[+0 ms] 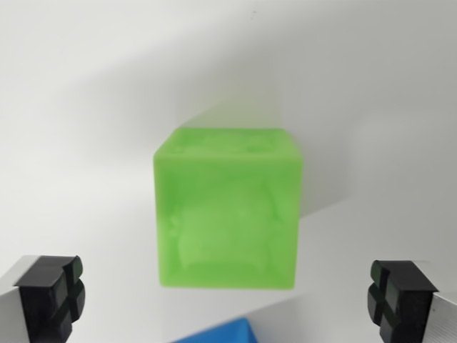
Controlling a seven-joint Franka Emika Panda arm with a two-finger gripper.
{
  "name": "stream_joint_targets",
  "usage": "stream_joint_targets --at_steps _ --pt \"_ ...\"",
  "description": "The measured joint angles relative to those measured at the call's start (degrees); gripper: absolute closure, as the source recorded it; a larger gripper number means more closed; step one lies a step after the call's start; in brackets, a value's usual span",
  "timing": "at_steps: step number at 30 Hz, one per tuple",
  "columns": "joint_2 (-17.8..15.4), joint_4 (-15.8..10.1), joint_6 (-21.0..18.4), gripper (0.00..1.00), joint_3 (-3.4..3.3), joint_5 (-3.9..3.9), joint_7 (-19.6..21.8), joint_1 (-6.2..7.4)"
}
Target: Stack cube
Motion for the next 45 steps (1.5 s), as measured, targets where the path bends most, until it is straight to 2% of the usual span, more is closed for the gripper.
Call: stream_joint_targets --at_steps 13,23,24,45 --pt "7.0 1.5 5.5 0.0 0.78 0.45 -0.3 -0.61" --pt "9.3 2.2 7.2 0.0 1.23 0.46 -0.3 -1.06" --pt "9.4 2.3 7.2 1.0 1.25 0.46 -0.3 -1.07" --pt "9.4 2.3 7.2 1.0 1.28 0.46 -0.3 -1.09"
